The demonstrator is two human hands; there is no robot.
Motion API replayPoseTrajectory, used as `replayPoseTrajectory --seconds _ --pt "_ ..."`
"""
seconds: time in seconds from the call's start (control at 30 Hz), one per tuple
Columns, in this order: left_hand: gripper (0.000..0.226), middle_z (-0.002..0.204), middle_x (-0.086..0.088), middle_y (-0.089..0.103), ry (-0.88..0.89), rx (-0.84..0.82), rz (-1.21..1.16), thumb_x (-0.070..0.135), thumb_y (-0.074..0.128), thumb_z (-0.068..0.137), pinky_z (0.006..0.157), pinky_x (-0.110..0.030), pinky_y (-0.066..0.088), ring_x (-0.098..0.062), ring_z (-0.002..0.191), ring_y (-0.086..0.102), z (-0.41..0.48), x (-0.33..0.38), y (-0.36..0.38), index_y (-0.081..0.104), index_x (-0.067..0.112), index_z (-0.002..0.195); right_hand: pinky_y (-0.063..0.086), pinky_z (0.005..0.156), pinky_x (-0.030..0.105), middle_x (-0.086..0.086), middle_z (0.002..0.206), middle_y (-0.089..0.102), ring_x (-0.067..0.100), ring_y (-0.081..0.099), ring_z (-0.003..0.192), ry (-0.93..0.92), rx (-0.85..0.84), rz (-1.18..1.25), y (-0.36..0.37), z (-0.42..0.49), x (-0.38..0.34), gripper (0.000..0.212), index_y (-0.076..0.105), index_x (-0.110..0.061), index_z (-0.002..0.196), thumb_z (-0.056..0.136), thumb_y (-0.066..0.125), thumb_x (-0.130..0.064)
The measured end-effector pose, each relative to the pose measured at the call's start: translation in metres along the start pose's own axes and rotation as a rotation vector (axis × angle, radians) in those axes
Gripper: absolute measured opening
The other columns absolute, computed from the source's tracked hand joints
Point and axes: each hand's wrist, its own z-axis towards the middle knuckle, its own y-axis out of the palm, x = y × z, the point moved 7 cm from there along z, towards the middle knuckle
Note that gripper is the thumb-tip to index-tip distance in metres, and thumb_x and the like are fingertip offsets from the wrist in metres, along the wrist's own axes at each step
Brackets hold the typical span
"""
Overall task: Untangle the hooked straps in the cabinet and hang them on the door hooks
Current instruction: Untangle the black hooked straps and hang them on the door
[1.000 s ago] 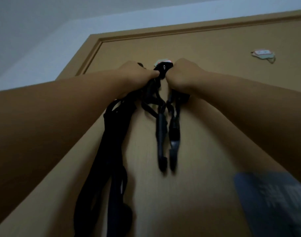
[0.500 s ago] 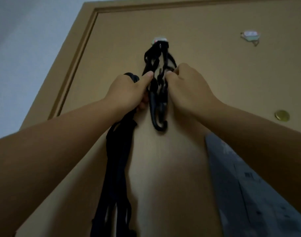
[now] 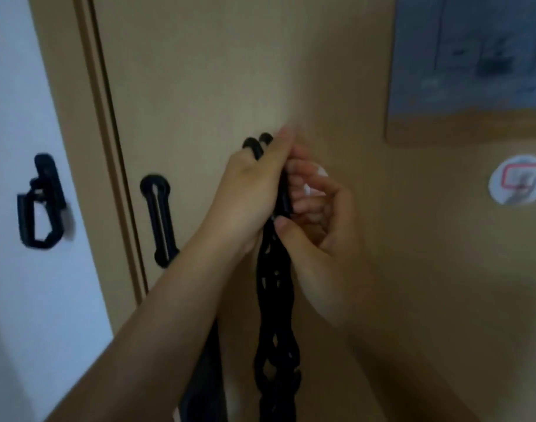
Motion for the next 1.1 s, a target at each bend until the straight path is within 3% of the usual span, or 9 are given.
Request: replayPoseTrajectory --seconds 0.23,0.43,0.5,0.63,0.73,0.8,0.9,1.0,1.1 --pt "0.034 0.058 0.005 0.067 -0.130 -0.060 0.044 0.033 0.042 0.096 0.065 -0.025 0.053 -0.006 0.059 0.059 -0.061 -0.061 0.039 0.065 0.012 0.080 0.046 0.064 0.012 -0.012 0.085 0.057 0.000 0.058 0.076 0.123 0.052 -0.018 -0.064 -0.065 0.031 0.046 0.046 -0.049 0.091 0.069 0.066 -0.014" --pt "0.038 0.064 0.006 0.070 -0.200 -0.123 0.013 0.034 0.036 0.095 0.068 -0.018 0.052 -0.004 0.065 0.064 -0.108 -0.090 0.094 0.065 0.017 0.077 0.053 0.084 0.030 -0.006 0.107 0.064 0.010 0.063 0.097 0.401 -0.117 -0.031 -0.130 -0.125 0.040 0.048 0.042 -0.046 0.115 0.076 0.063 -0.026" --pt "0.038 0.069 0.006 0.071 -0.215 -0.130 0.011 0.036 0.036 0.094 0.071 -0.018 0.052 -0.006 0.071 0.066 -0.125 -0.103 0.109 0.066 0.018 0.079 0.052 0.083 0.030 -0.011 0.100 0.067 0.008 0.064 0.092 0.470 -0.165 -0.110 -0.152 -0.145 0.045 0.037 0.051 -0.042 0.110 0.080 0.064 -0.026" --pt "0.039 0.083 0.005 0.073 -0.310 -0.145 0.008 0.044 0.039 0.086 0.081 -0.021 0.053 -0.008 0.082 0.067 -0.160 -0.130 0.128 0.068 0.019 0.082 0.049 0.062 0.012 -0.016 0.070 0.066 -0.002 0.060 0.063 0.557 -0.211 -0.149 -0.180 -0.168 0.042 0.011 0.062 -0.026 0.085 0.086 0.060 -0.015" --pt "0.040 0.082 0.005 0.073 -0.400 -0.161 0.065 0.046 0.042 0.085 0.079 -0.020 0.055 -0.008 0.081 0.068 -0.180 -0.145 0.135 0.069 0.017 0.083 0.044 0.060 0.016 -0.004 0.069 0.059 0.009 0.056 0.064 0.649 -0.283 -0.151 -0.187 -0.180 0.040 0.008 0.061 -0.013 0.082 0.089 0.056 -0.015" --pt "0.037 0.076 0.005 0.074 -0.414 -0.140 0.173 0.043 0.047 0.086 0.074 -0.020 0.056 -0.009 0.076 0.069 -0.188 -0.152 0.135 0.071 0.016 0.081 0.045 0.063 0.015 -0.016 0.068 0.061 0.001 0.058 0.066 0.682 -0.319 -0.146 -0.187 -0.189 0.039 0.011 0.060 -0.020 0.084 0.091 0.052 -0.014" --pt "0.026 0.071 0.006 0.073 -0.433 -0.121 0.236 0.032 0.053 0.089 0.069 -0.019 0.056 -0.008 0.072 0.069 -0.198 -0.165 0.133 0.071 0.015 0.079 0.052 0.072 0.022 -0.010 0.092 0.065 0.012 0.063 0.087 0.696 -0.151 -0.170 -0.205 -0.191 0.039 0.011 0.054 -0.021 0.103 0.094 0.047 -0.020" --pt "0.023 0.077 0.009 0.073 -0.495 -0.150 0.247 0.029 0.051 0.091 0.074 -0.022 0.056 -0.007 0.077 0.069 -0.212 -0.183 0.136 0.070 0.019 0.082 0.048 0.066 0.020 0.001 0.091 0.058 0.011 0.058 0.080 0.685 0.137 -0.213 -0.238 -0.181 0.028 0.016 0.046 -0.016 0.105 0.096 0.042 -0.029" --pt "0.027 0.087 -0.001 0.071 -0.502 -0.318 0.449 0.030 0.051 0.092 0.066 -0.019 0.052 -0.004 0.077 0.066 -0.231 -0.197 0.147 0.071 0.012 0.096 0.045 0.055 0.009 -0.004 0.079 0.055 0.001 0.054 0.064 0.584 0.211 -0.209 -0.251 -0.169 0.011 0.014 0.044 -0.014 0.099 0.097 0.039 -0.027"
